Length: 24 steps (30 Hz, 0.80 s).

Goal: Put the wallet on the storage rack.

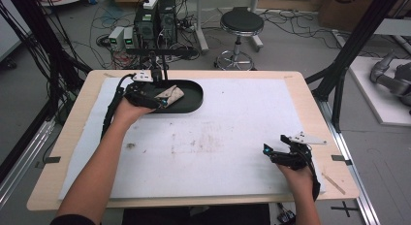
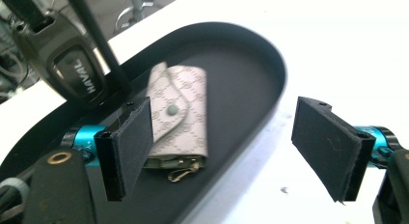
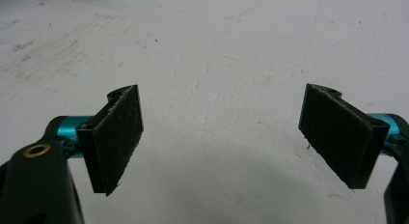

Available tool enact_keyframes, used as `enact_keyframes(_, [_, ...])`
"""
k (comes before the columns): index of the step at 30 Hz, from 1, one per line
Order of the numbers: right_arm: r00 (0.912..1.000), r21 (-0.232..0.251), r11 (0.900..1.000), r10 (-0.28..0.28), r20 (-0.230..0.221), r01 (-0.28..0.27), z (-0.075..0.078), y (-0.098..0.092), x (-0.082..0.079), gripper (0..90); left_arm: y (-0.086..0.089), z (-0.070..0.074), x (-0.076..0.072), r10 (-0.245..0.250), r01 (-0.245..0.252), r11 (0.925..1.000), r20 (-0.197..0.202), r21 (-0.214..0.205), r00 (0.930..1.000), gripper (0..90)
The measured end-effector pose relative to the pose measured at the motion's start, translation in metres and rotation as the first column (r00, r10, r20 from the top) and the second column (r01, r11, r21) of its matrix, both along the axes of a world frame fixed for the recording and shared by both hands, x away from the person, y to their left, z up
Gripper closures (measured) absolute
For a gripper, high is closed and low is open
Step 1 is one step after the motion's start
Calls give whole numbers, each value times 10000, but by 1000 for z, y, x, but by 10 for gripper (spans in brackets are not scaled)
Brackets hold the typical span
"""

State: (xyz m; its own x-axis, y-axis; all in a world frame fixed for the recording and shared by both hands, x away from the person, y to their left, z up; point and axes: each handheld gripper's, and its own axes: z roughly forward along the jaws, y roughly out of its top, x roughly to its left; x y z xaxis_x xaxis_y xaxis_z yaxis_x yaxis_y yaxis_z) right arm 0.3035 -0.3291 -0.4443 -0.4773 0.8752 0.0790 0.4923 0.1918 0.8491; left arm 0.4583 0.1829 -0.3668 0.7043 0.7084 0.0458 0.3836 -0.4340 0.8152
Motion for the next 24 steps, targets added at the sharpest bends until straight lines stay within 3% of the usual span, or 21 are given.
enact_keyframes(8, [10000, 70, 10000, 42, 38, -43, 3, 4, 3, 160, 2, 1, -30, -463, 475, 9982, 320, -376, 9984, 219])
enact_keyframes(11, [9999, 59, 9999, 90, 127, -90, 3, 5, 6, 159, 4, -1, -38, -490, 509, 9977, 426, -447, 9979, 217])
enact_keyframes(16, [9997, 49, 9997, 255, 51, -255, 2, 9, 11, 159, 16, -5, -63, -438, 483, 9959, 585, -764, 9973, 217])
enact_keyframes(21, [9996, 22, 9996, 273, 111, -273, 2, 7, 14, 159, 25, -4, -76, -292, 358, 9952, 733, -910, 9969, 214])
enact_keyframes(24, [9994, 41, 9996, 265, 219, -265, 3, 7, 14, 159, 28, -6, -86, -258, 376, 9897, 860, -1381, 9960, 212])
